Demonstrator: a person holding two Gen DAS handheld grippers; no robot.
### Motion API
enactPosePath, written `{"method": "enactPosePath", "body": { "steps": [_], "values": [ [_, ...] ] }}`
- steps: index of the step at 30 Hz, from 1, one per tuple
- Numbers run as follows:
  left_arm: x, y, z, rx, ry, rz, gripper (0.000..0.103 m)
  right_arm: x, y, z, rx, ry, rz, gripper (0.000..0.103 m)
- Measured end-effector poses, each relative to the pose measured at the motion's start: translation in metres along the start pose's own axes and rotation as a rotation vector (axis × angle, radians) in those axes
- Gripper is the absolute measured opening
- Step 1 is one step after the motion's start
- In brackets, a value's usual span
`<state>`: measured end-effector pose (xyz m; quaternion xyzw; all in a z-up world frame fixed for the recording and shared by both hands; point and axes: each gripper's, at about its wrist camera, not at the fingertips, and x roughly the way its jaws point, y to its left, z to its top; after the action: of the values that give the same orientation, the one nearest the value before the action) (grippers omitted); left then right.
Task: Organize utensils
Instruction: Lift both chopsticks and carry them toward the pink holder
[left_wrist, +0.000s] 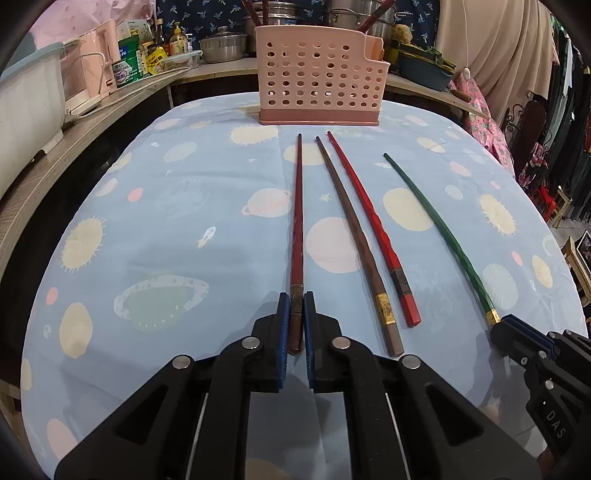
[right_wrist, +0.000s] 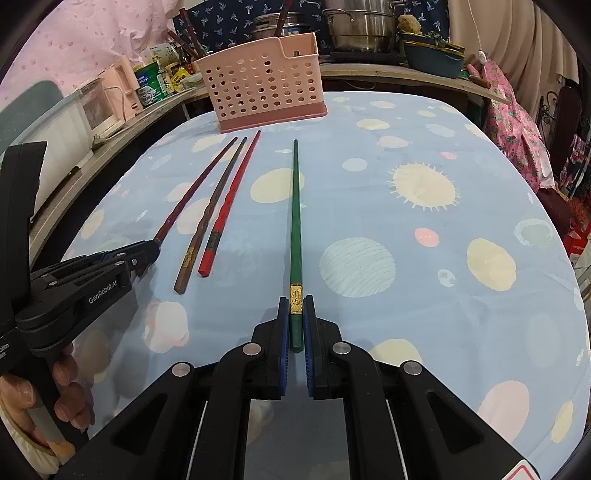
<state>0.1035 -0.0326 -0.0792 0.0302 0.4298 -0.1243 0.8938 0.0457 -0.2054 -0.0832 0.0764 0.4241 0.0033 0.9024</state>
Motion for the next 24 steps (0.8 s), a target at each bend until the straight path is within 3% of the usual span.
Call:
{"method": "enactPosePath", "body": {
  "steps": [12, 24],
  "values": [
    [-0.043, 0.01, 0.009, -0.013, -0.053, -0.021, 0.007, -0.035, 0.0, 0.02, -0.004, -0.095, 0.008, 0.007],
    [-0.103, 0.021, 0.048, -0.032, -0.194, -0.031, 0.007, -0.089, -0.008, 0.067, 0.012, -0.249, -0.001, 0.007]
  ]
}}
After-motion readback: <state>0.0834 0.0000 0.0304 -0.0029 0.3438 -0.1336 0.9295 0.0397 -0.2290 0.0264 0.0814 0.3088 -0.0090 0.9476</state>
